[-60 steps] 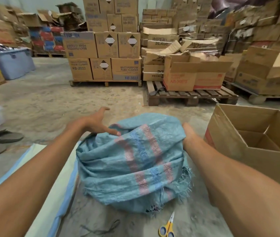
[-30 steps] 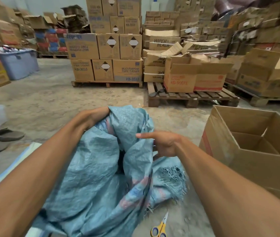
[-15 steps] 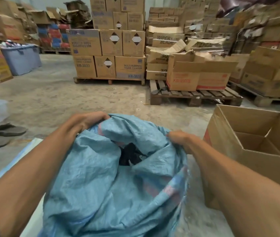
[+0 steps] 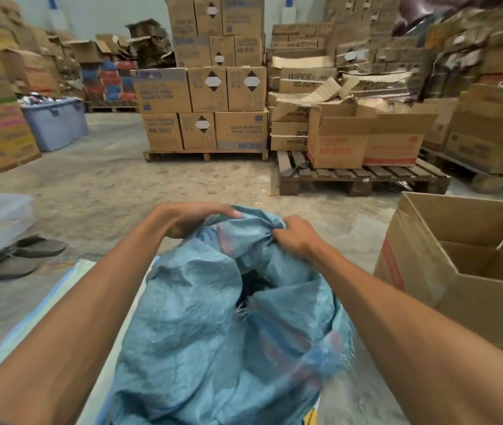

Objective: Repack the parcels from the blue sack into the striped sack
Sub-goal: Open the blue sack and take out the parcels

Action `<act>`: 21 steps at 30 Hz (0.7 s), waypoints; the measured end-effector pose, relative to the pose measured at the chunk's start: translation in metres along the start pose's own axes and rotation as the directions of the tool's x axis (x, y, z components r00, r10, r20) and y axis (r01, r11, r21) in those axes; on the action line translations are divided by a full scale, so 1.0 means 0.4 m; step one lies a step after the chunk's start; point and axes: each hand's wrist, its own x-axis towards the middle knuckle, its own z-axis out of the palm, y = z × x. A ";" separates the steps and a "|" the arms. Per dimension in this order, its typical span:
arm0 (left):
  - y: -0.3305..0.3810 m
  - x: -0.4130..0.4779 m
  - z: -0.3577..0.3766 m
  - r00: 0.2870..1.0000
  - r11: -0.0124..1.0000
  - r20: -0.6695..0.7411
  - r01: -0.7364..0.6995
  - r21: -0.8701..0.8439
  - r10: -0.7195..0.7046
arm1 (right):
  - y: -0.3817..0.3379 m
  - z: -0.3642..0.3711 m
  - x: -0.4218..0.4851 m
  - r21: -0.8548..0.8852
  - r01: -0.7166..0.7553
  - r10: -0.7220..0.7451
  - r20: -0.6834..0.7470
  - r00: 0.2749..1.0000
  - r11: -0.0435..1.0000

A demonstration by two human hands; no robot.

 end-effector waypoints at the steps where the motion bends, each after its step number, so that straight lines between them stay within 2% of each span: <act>1: 0.009 -0.007 -0.003 0.999 0.981 -0.029 -0.017 0.193 0.023 | -0.001 -0.012 0.002 0.013 -0.066 0.066 -0.021 0.998 0.998; 3: 0.025 -0.007 -0.003 0.982 0.854 -0.147 -0.024 0.519 0.117 | 0.002 -0.034 0.013 0.127 -0.219 0.221 0.000 0.975 0.967; 5: 0.017 -0.002 0.018 0.917 0.600 -0.292 0.075 0.796 0.273 | 0.009 -0.056 0.020 0.268 -0.384 0.362 0.127 0.923 0.884; 6: 0.011 -0.003 0.030 0.838 0.451 -0.403 0.218 0.866 0.368 | 0.017 -0.066 0.026 0.308 -0.447 0.404 0.193 0.894 0.840; 7: 0.000 0.002 0.033 0.721 0.375 -0.528 0.384 0.844 0.448 | 0.023 -0.078 0.025 0.337 -0.487 0.433 0.225 0.873 0.806; 8: -0.010 -0.005 0.031 0.601 0.379 -0.641 0.518 0.767 0.477 | 0.030 -0.088 0.022 0.368 -0.513 0.448 0.253 0.858 0.776; 9: -0.024 -0.011 0.022 0.509 0.461 -0.744 0.584 0.668 0.434 | 0.033 -0.097 0.016 0.395 -0.534 0.458 0.275 0.845 0.748; 10: -0.036 -0.018 0.010 0.461 0.550 -0.815 0.603 0.578 0.351 | 0.039 -0.102 0.016 0.436 -0.542 0.460 0.286 0.841 0.719; 11: -0.055 -0.017 -0.007 0.474 0.620 -0.844 0.591 0.517 0.252 | 0.039 -0.108 0.010 0.468 -0.546 0.456 0.302 0.838 0.695; 13: -0.093 -0.004 -0.018 0.579 0.810 -0.811 0.439 0.390 0.077 | 0.032 -0.102 0.014 0.503 -0.533 0.428 0.317 0.846 0.681; 14: -0.106 0.004 -0.014 0.647 0.918 -0.762 0.311 0.247 -0.015 | 0.022 -0.092 0.020 0.473 -0.523 0.427 0.302 0.852 0.709; 15: -0.108 0.011 -0.001 0.740 0.987 -0.660 0.159 -0.013 -0.128 | 0.014 -0.080 0.024 0.417 -0.499 0.435 0.245 0.866 0.759; 16: -0.101 0.009 0.022 0.834 0.947 -0.508 0.052 -0.317 -0.215 | 0.021 -0.062 0.039 0.338 -0.449 0.431 0.131 0.893 0.827; 17: -0.091 0.009 0.038 0.894 0.844 -0.383 -0.009 -0.537 -0.234 | 0.022 -0.048 0.042 0.218 -0.361 0.381 -0.052 0.923 0.907; 18: -0.078 0.008 0.048 0.923 0.748 -0.317 -0.050 -0.662 -0.219 | 0.022 -0.038 0.044 0.091 -0.186 0.203 -0.247 0.947 0.978; 19: -0.059 0.005 0.057 0.942 0.682 -0.280 -0.083 -0.726 -0.183 | 0.016 -0.029 0.041 -0.082 0.064 -0.089 -0.363 0.928 0.995; 20: -0.037 0.003 0.062 0.956 0.683 -0.259 -0.096 -0.724 -0.140 | 0.006 -0.022 0.040 -0.277 0.281 -0.368 -0.348 0.862 0.919; 21: -0.021 0.010 0.058 0.967 0.690 -0.243 -0.124 -0.713 -0.078 | -0.010 -0.016 0.038 -0.414 0.419 -0.545 -0.252 0.800 0.808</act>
